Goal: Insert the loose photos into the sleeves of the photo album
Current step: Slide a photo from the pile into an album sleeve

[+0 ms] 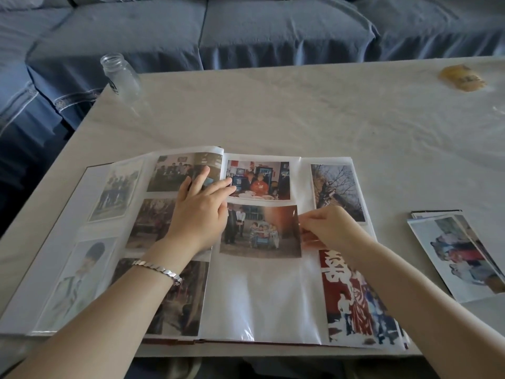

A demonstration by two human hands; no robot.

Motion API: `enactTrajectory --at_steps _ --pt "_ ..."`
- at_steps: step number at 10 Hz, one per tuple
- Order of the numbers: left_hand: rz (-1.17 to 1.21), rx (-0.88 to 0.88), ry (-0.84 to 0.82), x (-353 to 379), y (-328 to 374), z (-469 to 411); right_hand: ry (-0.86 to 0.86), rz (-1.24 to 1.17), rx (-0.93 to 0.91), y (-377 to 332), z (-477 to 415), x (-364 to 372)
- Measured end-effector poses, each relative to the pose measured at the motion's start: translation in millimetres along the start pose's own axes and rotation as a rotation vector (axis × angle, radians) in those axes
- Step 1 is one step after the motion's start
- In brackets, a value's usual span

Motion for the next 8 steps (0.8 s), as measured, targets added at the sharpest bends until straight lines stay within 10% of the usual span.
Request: enactTrajectory --at_steps 5,8 --pt "0.006 0.011 0.011 -0.2 0.2 0.8 0.280 0.086 -0.144 5.8 9.2 0.2" --pt "0.010 0.017 0.012 -0.5 1.3 0.9 0.130 0.072 -0.169 0.5 6.2 -0.5"
Point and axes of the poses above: each hand's wrist, its own z-axis away from the middle knuckle, its own x-axis out of the palm, y = z × x, the point moved 3 cm from there along -z, towards the middle knuckle, and after that the axes turned 9 degrees about -y, right-handed, at the moved point
